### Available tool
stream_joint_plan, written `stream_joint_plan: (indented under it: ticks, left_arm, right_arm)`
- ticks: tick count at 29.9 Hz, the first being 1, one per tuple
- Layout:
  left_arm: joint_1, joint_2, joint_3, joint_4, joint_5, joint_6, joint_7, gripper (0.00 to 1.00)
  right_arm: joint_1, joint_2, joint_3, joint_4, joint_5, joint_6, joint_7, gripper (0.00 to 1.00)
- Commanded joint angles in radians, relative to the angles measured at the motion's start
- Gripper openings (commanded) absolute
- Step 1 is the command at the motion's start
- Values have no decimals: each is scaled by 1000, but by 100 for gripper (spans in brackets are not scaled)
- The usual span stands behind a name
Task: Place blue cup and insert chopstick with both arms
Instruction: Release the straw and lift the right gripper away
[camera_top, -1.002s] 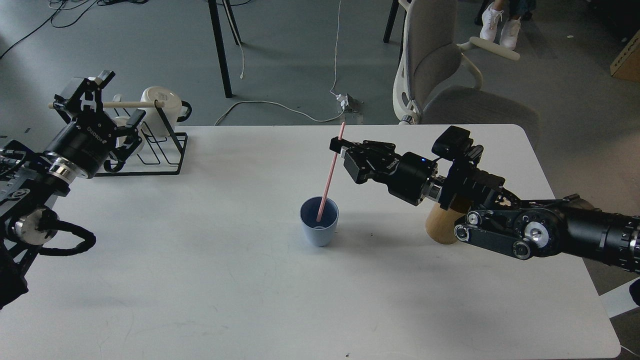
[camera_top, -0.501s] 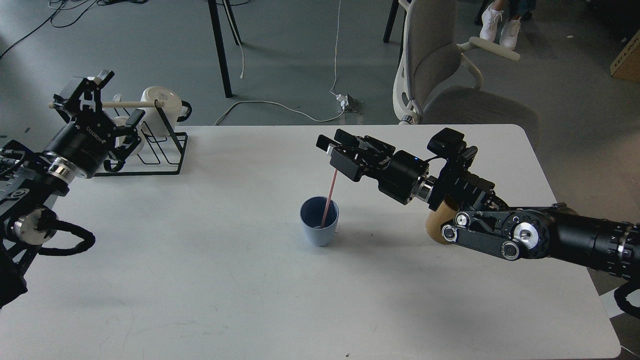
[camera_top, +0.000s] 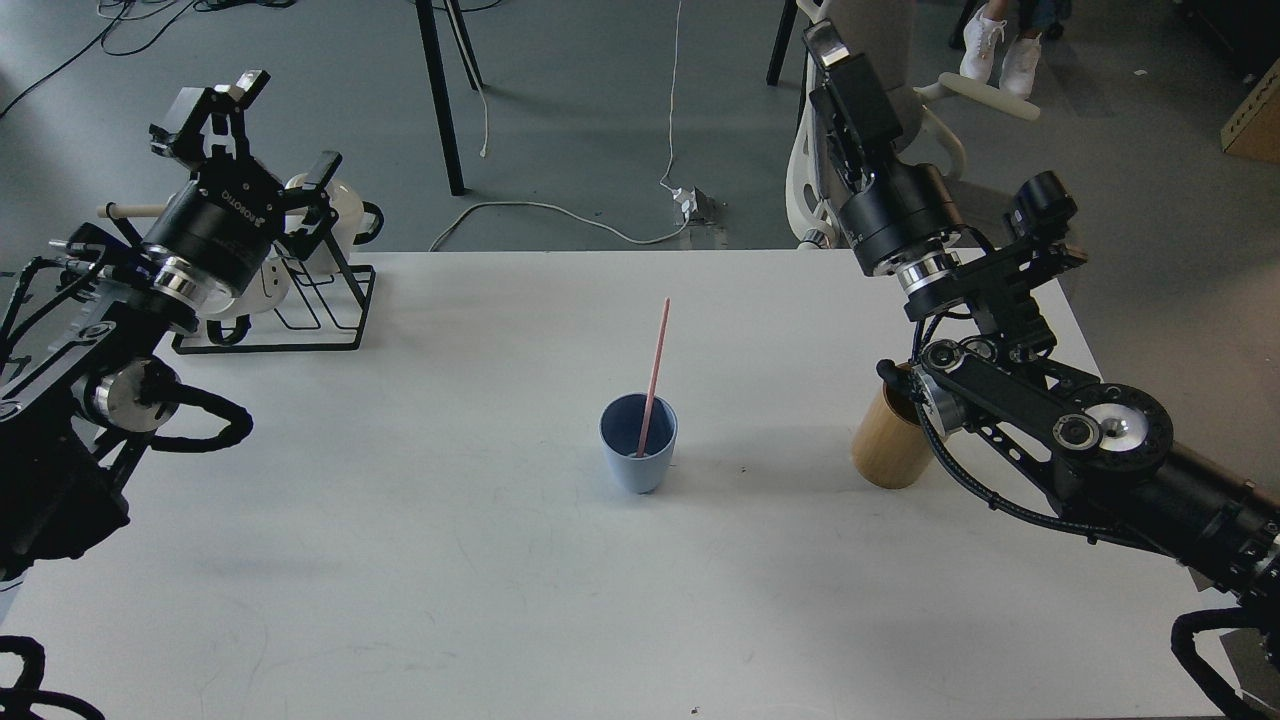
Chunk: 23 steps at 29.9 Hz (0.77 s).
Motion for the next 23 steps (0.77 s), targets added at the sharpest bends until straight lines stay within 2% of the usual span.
stream_joint_plan:
  ticks: [1,5,8,14,23]
  left_arm:
    - [-23,-26,13,1,-2,0,0,98]
    - [-14,-15,16,-4,0,0,0,98]
    - [-6,-9,14,-1,-2,0,0,98]
    - [3,-17,7,-7,-2,0,0,98]
    - [3,-9,1,-22,-3,0,0,98]
  right_arm:
    - [-64,-59,63,67,121,140,0,99]
    - [-124,-87,92,73,208,329,0,99]
    - [-141,-85,114,62,215,395,0,99]
    - [-147,-56,195,61,215,386,0,99]
    - [-156,-10,244,65,215,289,0,99]
